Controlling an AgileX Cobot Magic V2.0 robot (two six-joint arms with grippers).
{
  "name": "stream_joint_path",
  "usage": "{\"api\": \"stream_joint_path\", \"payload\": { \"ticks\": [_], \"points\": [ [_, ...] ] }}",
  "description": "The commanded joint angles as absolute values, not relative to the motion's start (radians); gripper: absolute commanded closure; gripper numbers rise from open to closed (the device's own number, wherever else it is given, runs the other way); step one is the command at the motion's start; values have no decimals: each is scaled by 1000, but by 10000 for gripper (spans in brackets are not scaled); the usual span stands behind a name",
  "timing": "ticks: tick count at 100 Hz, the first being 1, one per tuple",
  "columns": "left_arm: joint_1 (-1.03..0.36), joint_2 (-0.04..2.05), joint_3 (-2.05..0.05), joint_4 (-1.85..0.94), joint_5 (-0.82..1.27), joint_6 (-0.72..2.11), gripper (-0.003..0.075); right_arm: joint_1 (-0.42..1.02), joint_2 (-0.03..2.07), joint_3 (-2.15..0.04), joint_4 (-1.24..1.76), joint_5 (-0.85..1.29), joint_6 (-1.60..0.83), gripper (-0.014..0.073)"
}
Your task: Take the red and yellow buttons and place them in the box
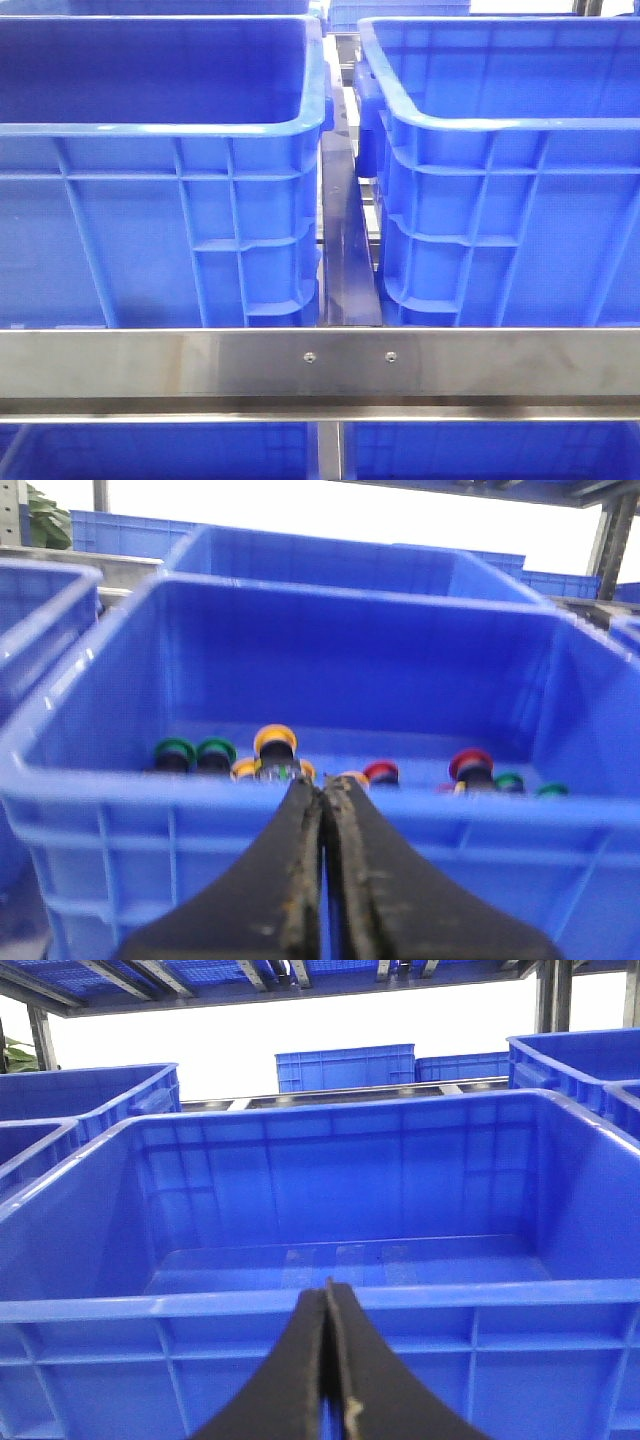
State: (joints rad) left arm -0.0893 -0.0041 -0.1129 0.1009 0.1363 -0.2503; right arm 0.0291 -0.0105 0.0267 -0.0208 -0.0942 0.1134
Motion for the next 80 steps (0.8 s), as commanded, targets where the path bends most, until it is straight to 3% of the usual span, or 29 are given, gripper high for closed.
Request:
{"api": "stream_joint_path", "payload": {
  "ticks": [1,46,80],
  "points": [
    [-84,31,-248,90,159,-259,739,24,-31,8,-24,-180,114,662],
    [-84,571,-871,90,678,-154,739,24,-31,8,-24,-180,114,662],
    [-84,862,-1045,90,734,-141,739,24,-31,8,-24,-180,114,662]
  ]
}}
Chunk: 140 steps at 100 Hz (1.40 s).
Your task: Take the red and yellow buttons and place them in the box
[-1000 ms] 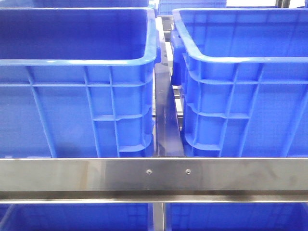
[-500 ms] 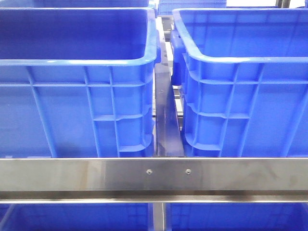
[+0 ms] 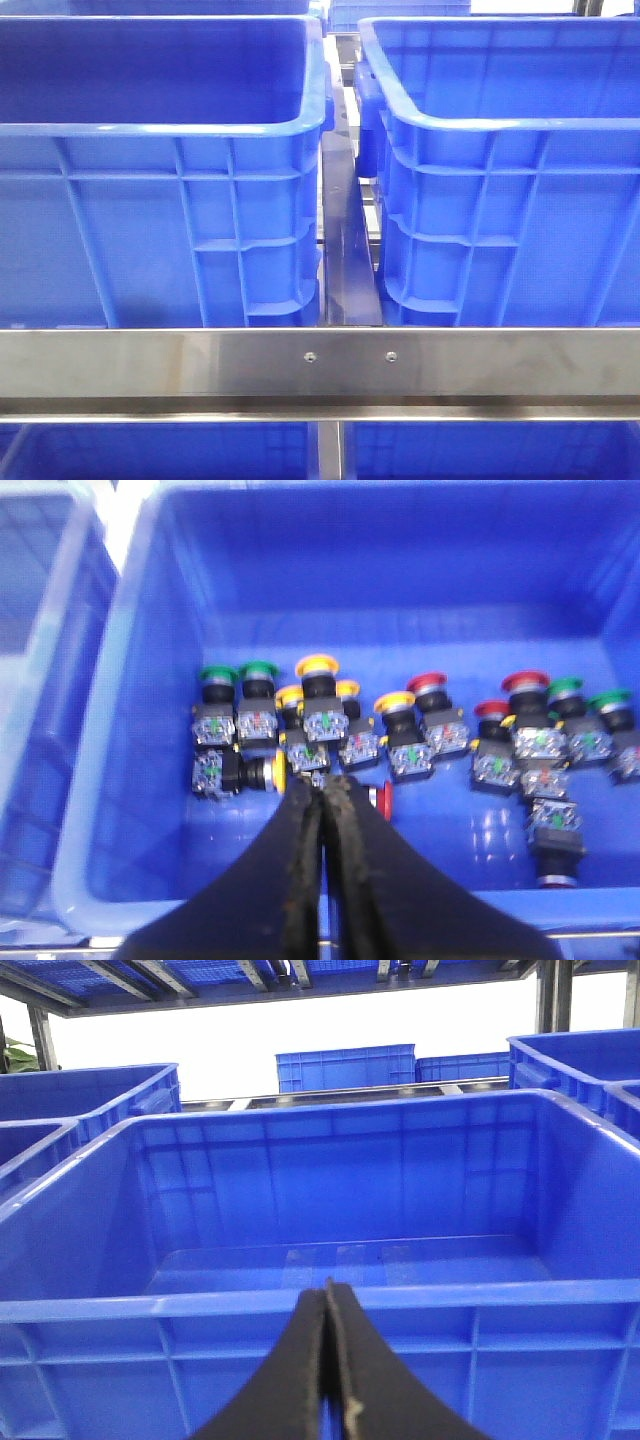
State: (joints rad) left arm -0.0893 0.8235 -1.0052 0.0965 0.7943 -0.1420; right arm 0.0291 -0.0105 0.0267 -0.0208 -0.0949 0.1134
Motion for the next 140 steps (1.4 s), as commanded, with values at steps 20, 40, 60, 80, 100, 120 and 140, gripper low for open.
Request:
{"api": "stream_joint_path", "payload": {
  "ticks": [20,40,60,80,100,120,140],
  "points": [
    [-84,933,-1045,90,730,-141,737,24,-31,8,-24,-180,114,662],
    [-84,955,-1045,90,726,-141,556,24,-31,8,-24,-180,114,662],
    [-84,955,-1045,90,726,-141,261,24,-31,8,-24,-180,114,662],
    [-93,956,-1045,44,712,-143,225,24,-31,8,-24,-180,114,662],
    [-189,1015,-1077,20,698,-143,225,24,-31,8,-24,-180,114,662],
    [-291,1177,-1181,18,695,-172,225,24,-31,8,-24,-180,114,662],
    [-366,1370,-1310,18,701,-174,225,24,-31,8,-24,-180,114,662]
  ]
}}
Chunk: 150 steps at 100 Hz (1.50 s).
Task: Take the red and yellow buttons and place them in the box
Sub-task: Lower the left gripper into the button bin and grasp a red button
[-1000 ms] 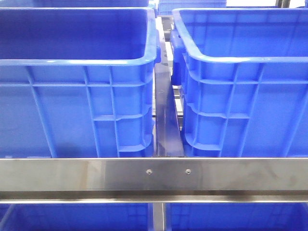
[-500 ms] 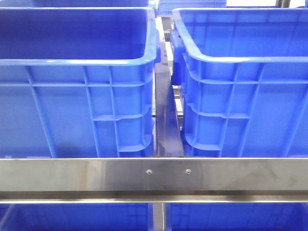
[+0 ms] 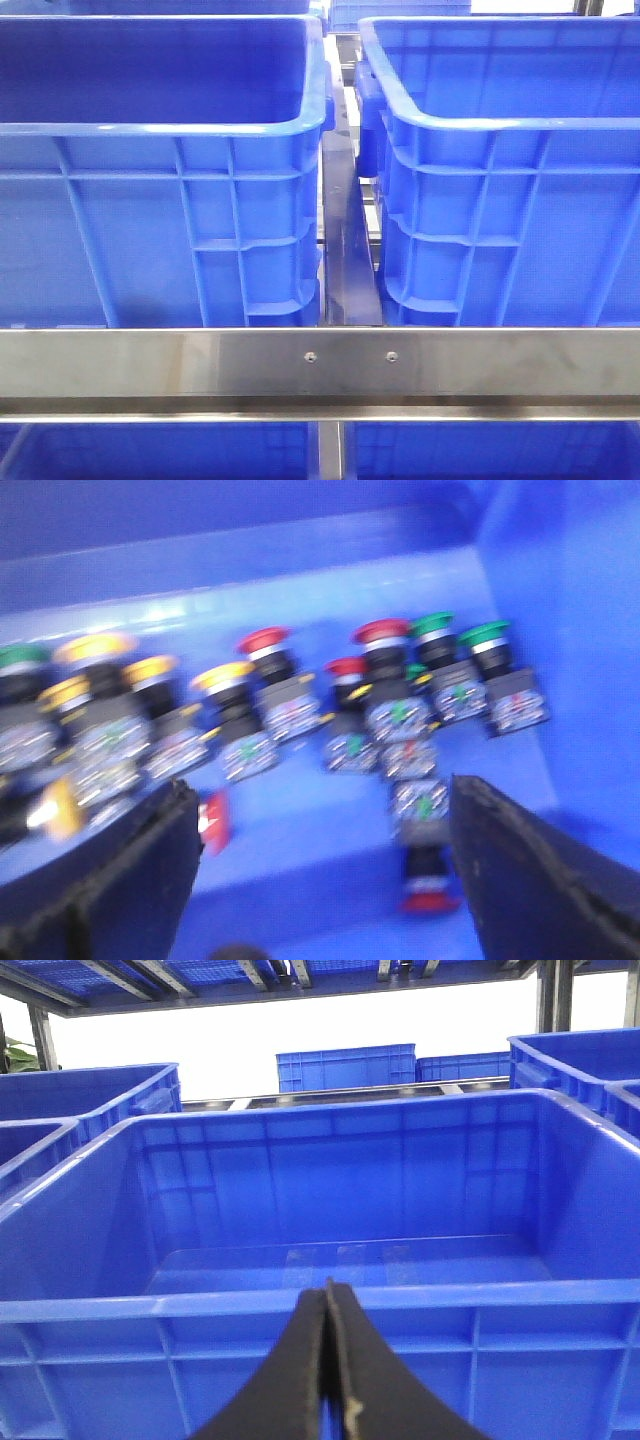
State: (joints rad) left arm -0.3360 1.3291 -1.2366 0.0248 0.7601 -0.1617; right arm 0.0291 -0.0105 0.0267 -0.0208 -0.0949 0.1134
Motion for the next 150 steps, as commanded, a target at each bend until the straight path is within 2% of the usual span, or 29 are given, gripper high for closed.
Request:
{"api": "stream_joint_path", "payload": {
  "ticks": [1,50,150],
  "points": [
    [-368,1384,-1319,18,701,-174,225,24,-31,8,-24,-180,114,662],
    [-426,1710,-1467,20,715,-176,225,24,-31,8,-24,-180,114,662],
    [-426,1818,-1467,78,637,-225,225,24,-31,8,-24,-180,114,662]
  ]
}}
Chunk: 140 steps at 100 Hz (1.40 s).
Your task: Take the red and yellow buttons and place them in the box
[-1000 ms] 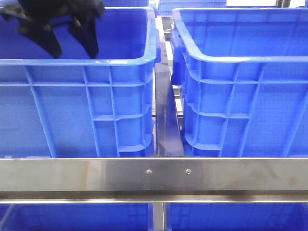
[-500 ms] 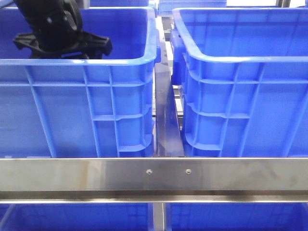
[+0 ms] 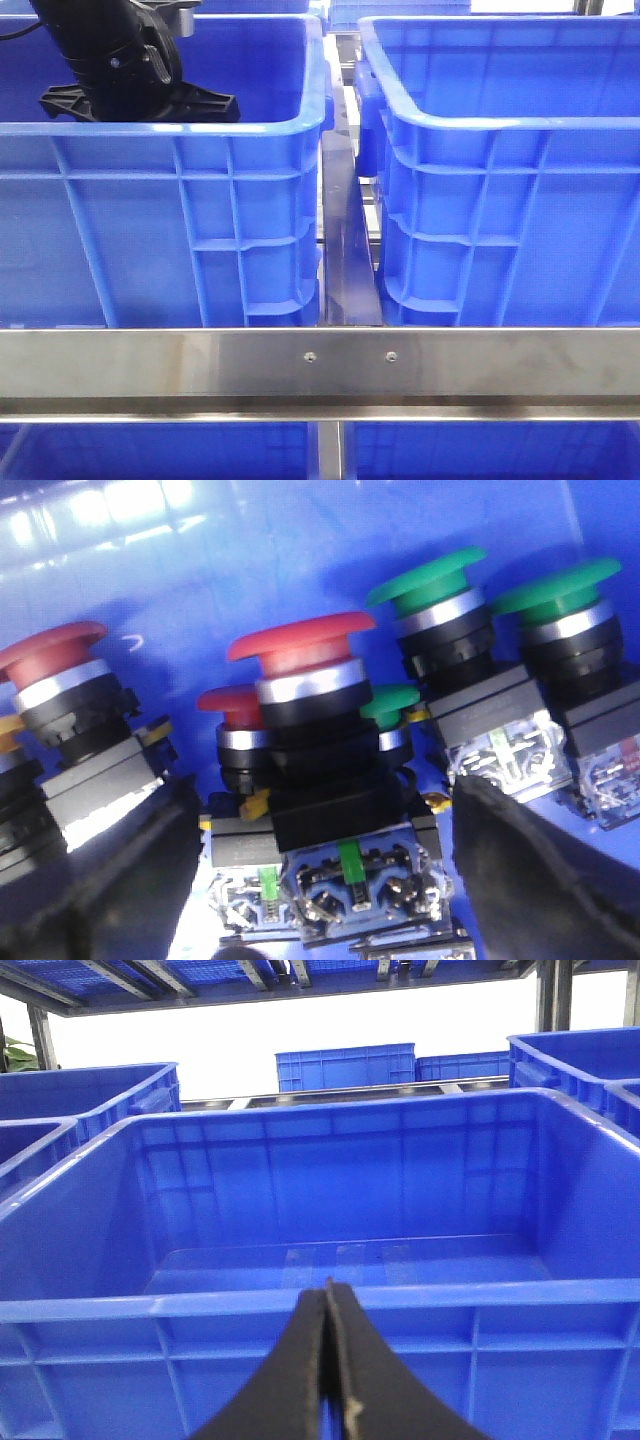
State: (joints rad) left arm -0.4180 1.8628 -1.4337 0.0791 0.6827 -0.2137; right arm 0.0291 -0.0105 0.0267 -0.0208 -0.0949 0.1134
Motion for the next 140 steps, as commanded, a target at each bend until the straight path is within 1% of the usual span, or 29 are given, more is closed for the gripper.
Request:
{"api": "stream_joint_path", "payload": {
  "ticks": [1,58,64,69,74,81,86,88,93,101,121,140],
  "points": [
    [-426,1818,-1467,78,637,-225,225,24,-31,8,-24,-180,114,662],
    [-426,1852,-1467,78,640,-231,225,24,-31,8,-24,-180,114,662],
    [-426,1852,-1471,78,643,-231,235,24,-31,8,-24,-180,114,662],
    [-426,1852,-1473,78,643,-231,266,24,-31,8,-24,-180,114,662],
    [-426,1850,-1475,78,645,-231,322,24,-31,8,-24,-180,114,662],
    [-426,1850,-1475,78,645,-231,429,24,-31,8,-24,-180,114,662],
    [-426,1850,-1475,78,645,-231,523,24,-31,8,-24,-180,114,662],
    [-426,1850,-1475,78,645,-231,547,24,-31,8,-24,-180,114,662],
    [-426,1848,-1475,78,645,-231,636,24,-31,8,-24,-180,114,662],
    [-426,1836,-1475,82,647,-231,738,24,-31,8,-24,-180,114,662],
    [-426,1753,-1475,82,668,-222,739,24,-31,8,-24,-180,114,662],
    [-447,1613,-1475,88,745,-194,739,24,-31,8,-24,-180,114,662]
  ]
}}
